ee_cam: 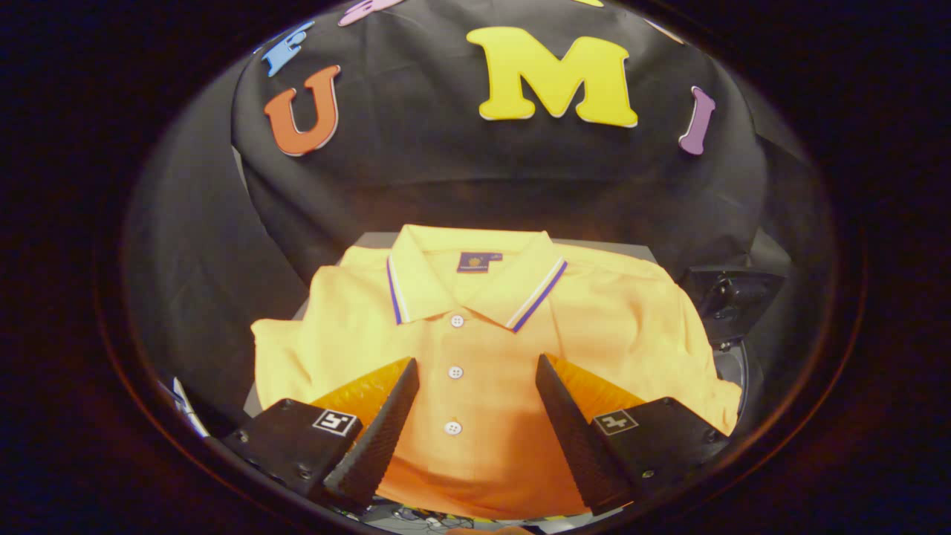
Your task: Put the clothes into the washing machine and then close the washing machine lid.
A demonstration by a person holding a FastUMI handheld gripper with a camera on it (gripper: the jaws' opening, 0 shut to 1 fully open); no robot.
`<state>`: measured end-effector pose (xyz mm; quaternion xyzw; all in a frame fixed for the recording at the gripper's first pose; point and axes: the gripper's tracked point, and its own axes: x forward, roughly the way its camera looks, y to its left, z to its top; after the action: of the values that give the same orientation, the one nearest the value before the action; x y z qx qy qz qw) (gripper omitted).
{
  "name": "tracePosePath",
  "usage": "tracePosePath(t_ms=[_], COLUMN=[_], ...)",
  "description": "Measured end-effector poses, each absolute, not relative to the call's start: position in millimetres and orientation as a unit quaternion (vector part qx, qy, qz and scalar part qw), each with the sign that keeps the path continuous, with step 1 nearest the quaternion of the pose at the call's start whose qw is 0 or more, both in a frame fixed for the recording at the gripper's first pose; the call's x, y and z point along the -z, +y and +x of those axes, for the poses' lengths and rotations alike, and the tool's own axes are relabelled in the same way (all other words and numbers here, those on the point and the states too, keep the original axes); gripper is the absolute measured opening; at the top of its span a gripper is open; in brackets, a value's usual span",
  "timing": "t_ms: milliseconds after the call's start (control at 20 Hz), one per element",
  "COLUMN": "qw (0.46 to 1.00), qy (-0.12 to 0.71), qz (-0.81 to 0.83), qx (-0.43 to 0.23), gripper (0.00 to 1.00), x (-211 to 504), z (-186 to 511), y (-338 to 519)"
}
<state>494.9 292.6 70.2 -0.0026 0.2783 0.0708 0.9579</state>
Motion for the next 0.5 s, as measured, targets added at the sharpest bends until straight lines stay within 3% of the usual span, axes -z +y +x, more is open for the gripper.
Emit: tracePosePath(t_ms=[400,500], qw=[0.942,0.937], qy=[0.328,0.342], qz=[-0.024,-0.022], qx=[-0.073,-0.07], gripper=[0.95,0.88], x=[-60.2,-62.7], z=[497.6,499.8], y=[298.1,300.1])
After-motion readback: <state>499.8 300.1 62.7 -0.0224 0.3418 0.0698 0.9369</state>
